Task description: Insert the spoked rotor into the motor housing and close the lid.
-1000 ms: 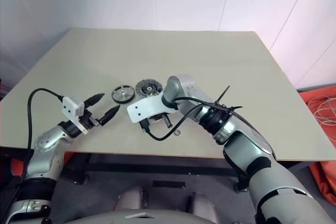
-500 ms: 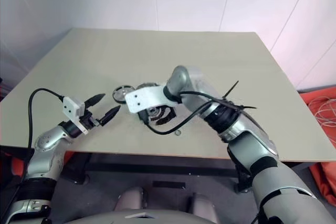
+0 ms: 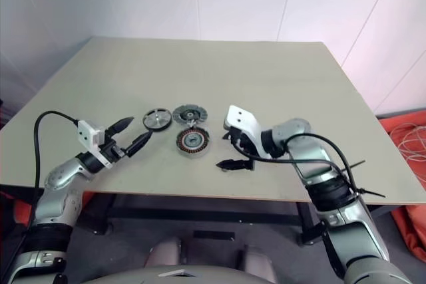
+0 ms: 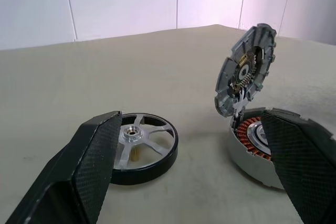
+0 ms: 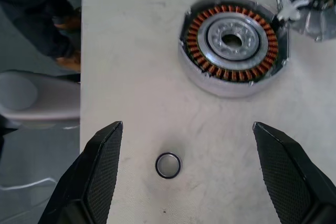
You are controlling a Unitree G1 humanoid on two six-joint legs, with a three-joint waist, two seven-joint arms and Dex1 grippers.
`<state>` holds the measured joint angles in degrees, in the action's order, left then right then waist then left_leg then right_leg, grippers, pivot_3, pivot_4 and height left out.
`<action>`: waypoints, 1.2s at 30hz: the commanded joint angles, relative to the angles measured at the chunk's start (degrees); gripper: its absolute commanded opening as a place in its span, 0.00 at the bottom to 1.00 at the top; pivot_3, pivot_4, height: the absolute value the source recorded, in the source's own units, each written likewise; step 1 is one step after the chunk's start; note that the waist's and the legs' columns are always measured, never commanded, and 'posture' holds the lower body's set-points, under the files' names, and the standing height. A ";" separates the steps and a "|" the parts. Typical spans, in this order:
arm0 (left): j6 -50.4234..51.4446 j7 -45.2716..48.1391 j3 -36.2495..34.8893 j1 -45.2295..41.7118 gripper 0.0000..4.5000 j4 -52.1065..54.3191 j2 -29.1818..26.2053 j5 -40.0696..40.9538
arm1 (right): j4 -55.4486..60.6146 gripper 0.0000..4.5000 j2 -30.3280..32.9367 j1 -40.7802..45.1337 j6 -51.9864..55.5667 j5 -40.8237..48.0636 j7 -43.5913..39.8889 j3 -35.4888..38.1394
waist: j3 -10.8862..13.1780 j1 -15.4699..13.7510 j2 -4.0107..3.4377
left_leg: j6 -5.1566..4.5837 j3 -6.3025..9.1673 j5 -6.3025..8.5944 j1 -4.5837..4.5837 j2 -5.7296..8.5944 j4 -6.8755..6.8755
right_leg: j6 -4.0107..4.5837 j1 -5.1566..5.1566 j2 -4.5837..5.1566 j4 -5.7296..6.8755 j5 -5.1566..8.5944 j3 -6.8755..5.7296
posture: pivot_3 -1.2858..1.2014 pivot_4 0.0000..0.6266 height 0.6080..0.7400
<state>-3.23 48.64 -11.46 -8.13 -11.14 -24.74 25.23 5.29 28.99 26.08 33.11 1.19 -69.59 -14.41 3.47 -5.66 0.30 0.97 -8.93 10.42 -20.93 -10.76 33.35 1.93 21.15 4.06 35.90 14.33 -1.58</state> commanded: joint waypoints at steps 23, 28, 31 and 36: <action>3.64 6.59 -0.29 5.41 1.00 5.85 -2.48 2.92 | -10.16 0.99 1.71 -3.98 -14.76 -0.89 4.82 -5.14 | 0.00 0.08 0.00 | -0.05 0.00 0.02 0.05 -0.01 0.00 | 0.00 -0.08 0.00 -0.06 0.00 -0.02 | 0.52 0.00 1.00; 3.07 6.15 -0.50 4.80 1.00 5.58 -2.46 2.57 | -11.32 0.86 2.37 -3.96 -15.14 -0.92 4.33 -5.32 | -0.01 0.09 0.00 | -0.05 0.00 0.02 0.16 -0.01 0.00 | 0.00 -0.18 0.00 -0.07 0.00 -0.01 | 0.52 0.00 1.00; 2.85 5.91 -0.52 4.45 1.00 5.39 -2.48 2.51 | -11.16 0.65 2.74 -3.91 -14.90 -0.54 4.05 -5.12 | 0.00 0.07 0.00 | -0.05 0.00 0.02 0.32 -0.01 0.00 | -0.01 -0.31 0.00 -0.07 0.01 -0.01 | 0.52 0.00 1.00; 2.59 5.54 -0.43 4.18 1.00 5.20 -2.39 2.37 | -10.93 0.29 3.33 -4.04 -14.48 -0.35 4.11 -4.98 | 0.00 0.06 -0.01 | -0.05 0.00 0.02 0.51 -0.01 -0.01 | -0.02 -0.50 0.01 -0.07 0.01 0.00 | 0.52 0.00 1.00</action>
<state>0.44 54.45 -11.20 -2.66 -7.40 -26.99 27.58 -5.34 31.16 21.75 18.16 0.84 -65.97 -20.28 3.47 -5.60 0.29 0.92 -8.93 10.44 -20.38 -10.77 33.33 1.91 20.63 4.07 35.83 14.34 -1.58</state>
